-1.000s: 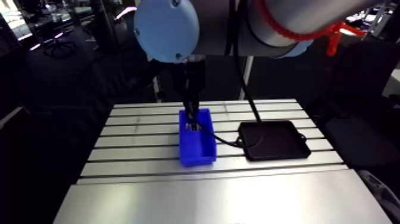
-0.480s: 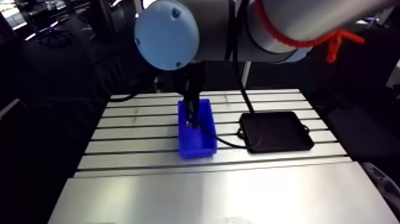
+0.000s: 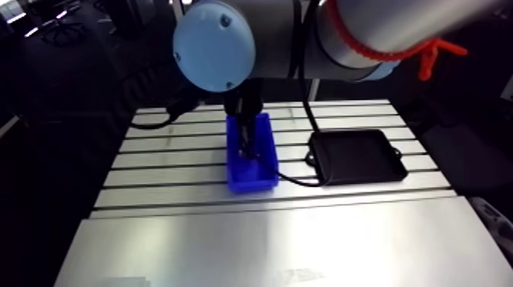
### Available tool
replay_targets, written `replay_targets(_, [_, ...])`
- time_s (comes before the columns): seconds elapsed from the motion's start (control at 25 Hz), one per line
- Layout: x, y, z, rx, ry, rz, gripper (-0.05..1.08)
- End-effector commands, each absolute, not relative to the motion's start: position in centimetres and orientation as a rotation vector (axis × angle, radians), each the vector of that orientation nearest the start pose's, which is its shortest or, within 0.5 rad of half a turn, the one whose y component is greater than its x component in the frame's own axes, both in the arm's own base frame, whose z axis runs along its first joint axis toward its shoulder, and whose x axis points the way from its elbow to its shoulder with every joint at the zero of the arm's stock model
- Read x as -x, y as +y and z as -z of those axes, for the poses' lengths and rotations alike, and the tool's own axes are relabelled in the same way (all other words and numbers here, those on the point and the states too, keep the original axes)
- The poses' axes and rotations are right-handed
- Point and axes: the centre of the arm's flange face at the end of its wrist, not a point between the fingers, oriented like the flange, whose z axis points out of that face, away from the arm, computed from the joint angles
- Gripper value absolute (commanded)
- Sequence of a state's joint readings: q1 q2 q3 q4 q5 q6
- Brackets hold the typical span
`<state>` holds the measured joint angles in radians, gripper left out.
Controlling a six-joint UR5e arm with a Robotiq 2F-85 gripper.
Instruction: Pick up the M10 bolt from the tray and put it into the blue bin.
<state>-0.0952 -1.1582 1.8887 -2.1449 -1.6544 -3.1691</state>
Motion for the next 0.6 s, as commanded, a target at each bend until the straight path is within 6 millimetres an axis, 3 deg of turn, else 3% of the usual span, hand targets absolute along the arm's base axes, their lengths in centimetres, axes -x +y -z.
replay_targets(0.04, [55.9,-6.9,-17.1,2.009,2.186,0.098,0.87])
replay_targets(0.2, [55.8,-7.1,-17.6,2.011,2.192,0.091,0.54])
replay_targets(0.4, [55.5,-7.7,-20.6,2.012,2.246,0.049,0.2])
replay_targets(0.52, [55.6,-8.1,-22.9,2.001,2.271,0.038,0.05])
replay_targets(0.6, [56.0,-8.3,-25.0,1.995,2.278,0.042,0.01])
